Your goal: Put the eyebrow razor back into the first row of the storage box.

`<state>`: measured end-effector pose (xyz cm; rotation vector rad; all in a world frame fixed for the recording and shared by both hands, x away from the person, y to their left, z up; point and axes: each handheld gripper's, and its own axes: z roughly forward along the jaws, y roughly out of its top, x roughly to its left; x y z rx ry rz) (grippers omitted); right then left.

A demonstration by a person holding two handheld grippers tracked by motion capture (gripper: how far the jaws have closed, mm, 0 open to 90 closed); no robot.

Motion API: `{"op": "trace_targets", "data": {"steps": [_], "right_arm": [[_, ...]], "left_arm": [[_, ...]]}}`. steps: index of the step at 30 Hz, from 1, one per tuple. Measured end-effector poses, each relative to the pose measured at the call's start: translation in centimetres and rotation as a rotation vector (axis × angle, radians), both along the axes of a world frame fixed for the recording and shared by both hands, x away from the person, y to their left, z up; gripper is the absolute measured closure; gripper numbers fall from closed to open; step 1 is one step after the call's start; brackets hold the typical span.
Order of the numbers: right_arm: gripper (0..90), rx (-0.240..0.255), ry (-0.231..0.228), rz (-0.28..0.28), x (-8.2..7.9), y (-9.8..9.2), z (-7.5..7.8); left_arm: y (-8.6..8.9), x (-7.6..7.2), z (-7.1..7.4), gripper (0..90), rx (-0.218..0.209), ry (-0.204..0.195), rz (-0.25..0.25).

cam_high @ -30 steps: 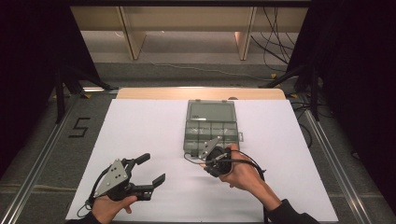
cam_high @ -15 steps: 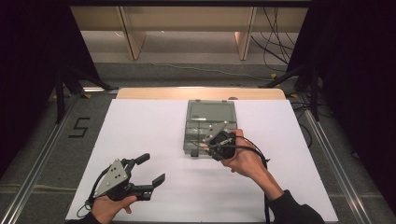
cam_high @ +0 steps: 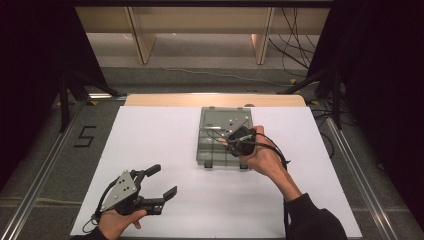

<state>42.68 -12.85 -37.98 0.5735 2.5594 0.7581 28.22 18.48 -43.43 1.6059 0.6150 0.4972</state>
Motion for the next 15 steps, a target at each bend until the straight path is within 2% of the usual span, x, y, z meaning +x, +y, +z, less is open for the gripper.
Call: {"op": "trace_targets", "data": {"steps": [6,15], "right_arm": [[74.2,0.010,-0.017,-0.040,1.4,-0.4,-0.4],[74.2,0.012,-0.032,-0.048,3.2,-0.7,-0.9]], "left_arm": [[0.0,0.0,0.1,16.5,0.001,-0.003,0.000],[0.0,0.0,0.1,16.5,-0.006,-0.002,-0.002]]}}
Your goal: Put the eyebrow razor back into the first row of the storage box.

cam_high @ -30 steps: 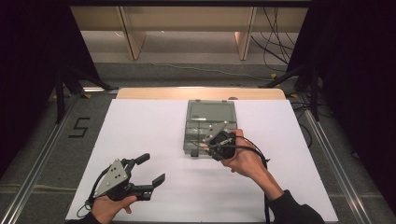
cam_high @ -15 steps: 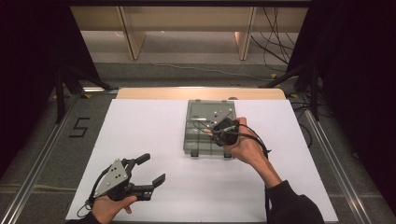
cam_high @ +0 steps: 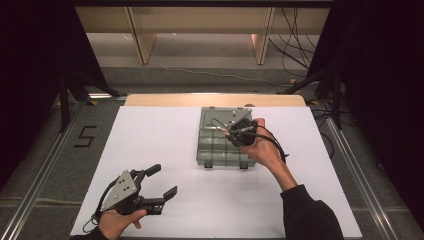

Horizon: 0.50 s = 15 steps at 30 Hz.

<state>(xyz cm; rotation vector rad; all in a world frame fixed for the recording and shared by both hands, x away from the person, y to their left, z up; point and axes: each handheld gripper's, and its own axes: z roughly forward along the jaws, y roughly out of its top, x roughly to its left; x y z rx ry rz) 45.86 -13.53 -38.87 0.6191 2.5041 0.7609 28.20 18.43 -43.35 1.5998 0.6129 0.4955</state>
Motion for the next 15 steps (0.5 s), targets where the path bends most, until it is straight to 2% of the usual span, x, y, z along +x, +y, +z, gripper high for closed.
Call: {"op": "trace_targets", "data": {"steps": [5,15], "right_arm": [[74.2,-0.008,-0.004,-0.002,0.6,-0.4,0.0],[74.2,-0.016,-0.007,-0.001,1.7,-0.5,-1.0]], "left_arm": [[0.1,0.0,0.0,16.4,0.005,-0.001,-0.001],[0.1,0.0,0.0,16.5,0.007,0.001,0.000]]}}
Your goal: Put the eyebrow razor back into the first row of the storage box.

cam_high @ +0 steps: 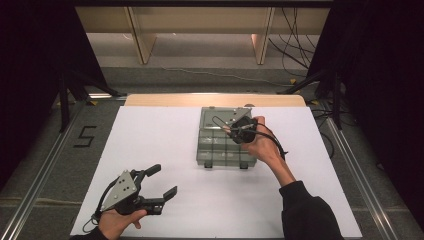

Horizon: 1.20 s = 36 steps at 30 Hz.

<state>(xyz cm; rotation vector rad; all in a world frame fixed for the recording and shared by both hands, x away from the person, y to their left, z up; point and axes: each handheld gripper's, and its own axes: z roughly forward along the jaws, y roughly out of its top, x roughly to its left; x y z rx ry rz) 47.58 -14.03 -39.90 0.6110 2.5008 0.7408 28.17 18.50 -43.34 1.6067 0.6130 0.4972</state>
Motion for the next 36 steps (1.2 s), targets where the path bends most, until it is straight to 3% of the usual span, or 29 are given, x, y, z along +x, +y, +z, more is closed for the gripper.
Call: {"op": "trace_targets", "data": {"steps": [2,3,4,36], "right_arm": [[74.2,-0.005,0.008,-0.005,0.2,-0.1,-0.2],[74.2,0.015,-0.025,-0.020,0.3,0.0,-0.5],[74.2,-0.001,0.000,-0.009,0.4,-0.2,-0.4],[74.2,-0.024,0.021,0.003,2.1,-0.1,-2.7]], "left_arm": [[0.0,0.0,0.0,16.5,-0.001,0.000,0.000],[0.0,0.0,0.0,16.5,0.000,0.000,0.000],[0.0,0.0,0.0,16.5,0.002,-0.001,0.000],[0.0,0.0,0.0,16.5,-0.008,-0.001,-0.002]]}}
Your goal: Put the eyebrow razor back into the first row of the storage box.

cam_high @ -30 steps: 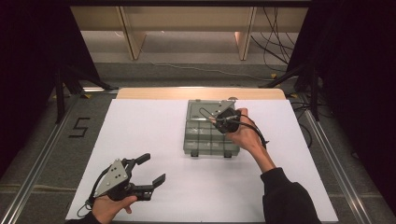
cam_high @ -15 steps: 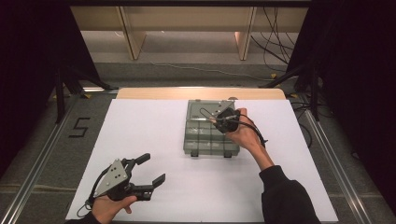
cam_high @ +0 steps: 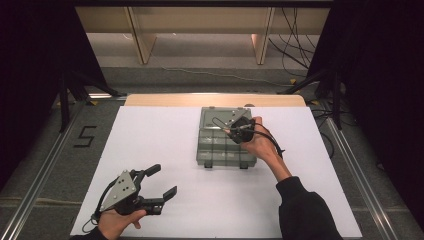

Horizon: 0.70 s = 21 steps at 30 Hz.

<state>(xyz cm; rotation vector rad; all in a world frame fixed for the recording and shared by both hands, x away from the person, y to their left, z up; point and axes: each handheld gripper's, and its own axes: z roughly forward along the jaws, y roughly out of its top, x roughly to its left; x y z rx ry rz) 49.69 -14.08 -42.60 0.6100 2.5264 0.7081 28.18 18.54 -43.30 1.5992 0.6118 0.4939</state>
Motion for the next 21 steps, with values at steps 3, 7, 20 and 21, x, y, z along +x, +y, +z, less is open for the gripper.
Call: {"op": "trace_targets", "data": {"steps": [3,7,20,21], "right_arm": [[74.2,-0.007,-0.002,0.011,0.18,-0.06,-0.14],[74.1,-0.015,0.013,0.008,0.14,0.01,-0.21],[65.2,0.002,0.031,0.002,0.15,0.28,-0.50],[63.4,0.003,0.041,-0.002,0.10,0.27,-0.32]], "left_arm": [[0.01,-0.02,0.01,16.5,-0.001,0.000,0.000],[0.03,-0.03,0.02,16.5,0.000,-0.001,0.000],[0.05,-0.03,0.03,16.5,-0.003,-0.001,0.001],[0.05,-0.04,0.03,16.5,-0.003,0.000,0.000]]}}
